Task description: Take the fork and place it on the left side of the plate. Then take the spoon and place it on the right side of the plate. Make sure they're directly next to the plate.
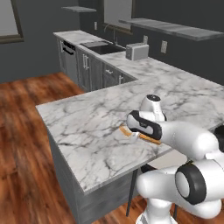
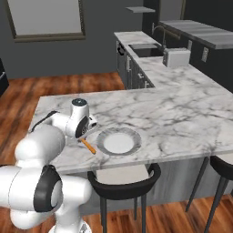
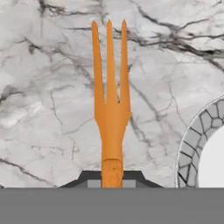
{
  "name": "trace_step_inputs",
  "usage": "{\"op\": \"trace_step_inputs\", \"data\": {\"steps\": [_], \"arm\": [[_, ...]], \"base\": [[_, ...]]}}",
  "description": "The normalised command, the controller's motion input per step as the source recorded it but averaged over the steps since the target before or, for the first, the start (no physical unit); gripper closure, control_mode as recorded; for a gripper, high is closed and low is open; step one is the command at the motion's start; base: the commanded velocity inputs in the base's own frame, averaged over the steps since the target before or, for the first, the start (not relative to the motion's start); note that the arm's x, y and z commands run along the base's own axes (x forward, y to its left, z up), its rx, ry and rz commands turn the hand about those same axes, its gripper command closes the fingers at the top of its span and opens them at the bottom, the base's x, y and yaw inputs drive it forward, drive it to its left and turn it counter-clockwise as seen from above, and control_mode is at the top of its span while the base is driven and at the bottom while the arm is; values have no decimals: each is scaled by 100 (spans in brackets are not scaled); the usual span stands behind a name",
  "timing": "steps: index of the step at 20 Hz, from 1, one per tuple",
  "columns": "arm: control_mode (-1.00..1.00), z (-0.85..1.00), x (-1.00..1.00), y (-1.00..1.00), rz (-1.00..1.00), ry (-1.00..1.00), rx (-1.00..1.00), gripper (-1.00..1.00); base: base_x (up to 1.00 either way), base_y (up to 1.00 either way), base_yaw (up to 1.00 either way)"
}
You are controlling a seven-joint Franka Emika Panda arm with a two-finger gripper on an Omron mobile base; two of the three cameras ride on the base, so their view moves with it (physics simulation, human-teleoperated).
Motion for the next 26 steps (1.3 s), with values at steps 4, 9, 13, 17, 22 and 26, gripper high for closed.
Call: {"op": "trace_step_inputs", "data": {"steps": [4, 9, 13, 17, 22, 26], "arm": [[-100, -27, 55, 8, -22, 0, 0, 100], [-100, -22, 52, 17, -25, 0, 0, 100], [-100, -24, 43, 3, -21, 0, 0, 100], [-100, -30, 38, 0, -15, 0, 0, 100], [-100, -26, 37, -2, -9, 0, 0, 100], [-100, -17, 34, -14, -1, 0, 0, 100]], "base": [[0, 0, 0], [0, 0, 0], [0, 0, 0], [0, 0, 0], [0, 0, 0], [0, 0, 0]]}}
